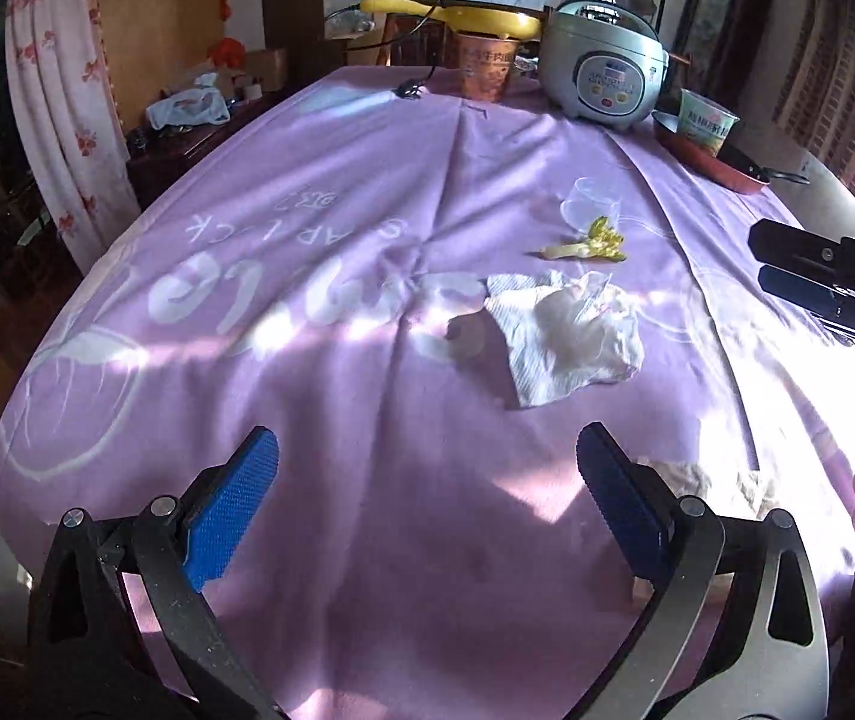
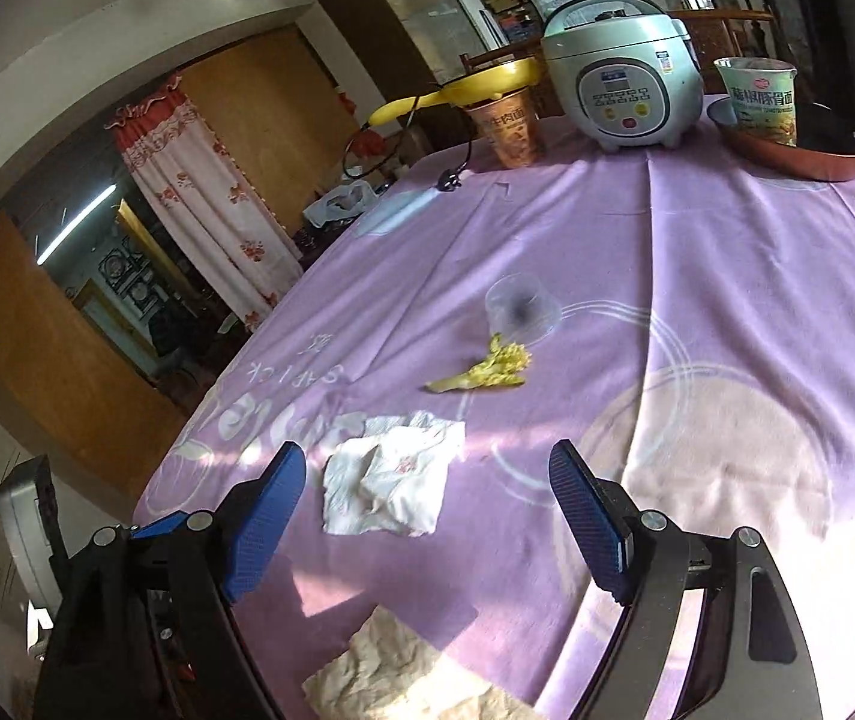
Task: Collect trash
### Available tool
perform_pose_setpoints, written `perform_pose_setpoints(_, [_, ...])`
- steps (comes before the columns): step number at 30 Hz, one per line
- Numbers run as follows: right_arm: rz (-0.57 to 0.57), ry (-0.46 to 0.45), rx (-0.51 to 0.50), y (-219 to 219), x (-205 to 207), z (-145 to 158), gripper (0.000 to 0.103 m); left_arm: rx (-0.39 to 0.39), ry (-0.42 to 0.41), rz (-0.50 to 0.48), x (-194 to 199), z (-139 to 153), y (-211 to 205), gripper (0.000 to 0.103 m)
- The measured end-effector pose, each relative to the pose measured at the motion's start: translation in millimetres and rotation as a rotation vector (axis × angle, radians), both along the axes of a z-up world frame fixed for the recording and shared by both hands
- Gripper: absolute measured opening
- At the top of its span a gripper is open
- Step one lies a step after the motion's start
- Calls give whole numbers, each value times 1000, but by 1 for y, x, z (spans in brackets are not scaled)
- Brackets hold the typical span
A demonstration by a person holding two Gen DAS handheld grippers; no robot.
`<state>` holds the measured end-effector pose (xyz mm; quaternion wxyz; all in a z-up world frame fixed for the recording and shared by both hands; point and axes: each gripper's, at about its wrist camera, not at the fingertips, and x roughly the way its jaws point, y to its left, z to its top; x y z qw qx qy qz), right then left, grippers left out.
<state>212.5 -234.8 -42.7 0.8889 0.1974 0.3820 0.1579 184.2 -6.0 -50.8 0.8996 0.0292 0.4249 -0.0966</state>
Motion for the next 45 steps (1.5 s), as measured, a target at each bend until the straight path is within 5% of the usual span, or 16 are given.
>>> perform_pose_setpoints(7, [-1, 34, -2, 6, 46, -6, 82, 29, -8, 15, 31, -4, -21, 96])
perform_pose_setpoints(15, [13, 82, -116, 27, 84, -28, 82, 4, 73, 40, 46, -28, -16, 96])
perform_pose_setpoints(19, [-11, 94, -144, 25, 96, -36, 72, -16, 68, 64, 48, -29, -12, 96])
perform_pose_setpoints(28, [-9, 124, -181, 30, 115, -39, 71, -16, 140, 11, 53, -40, -17, 96])
perform_pose_setpoints(35, [-49, 124, -208, 32, 135, -42, 71, 80, 142, -10, 52, -44, -29, 96])
perform_pose_setpoints(43, [-49, 119, -334, 43, 152, -46, 72, 77, 142, -10, 51, -44, -27, 96])
perform_pose_setpoints(45, [-54, 126, -350, 43, 154, -49, 66, 78, 142, -10, 50, -44, -27, 96])
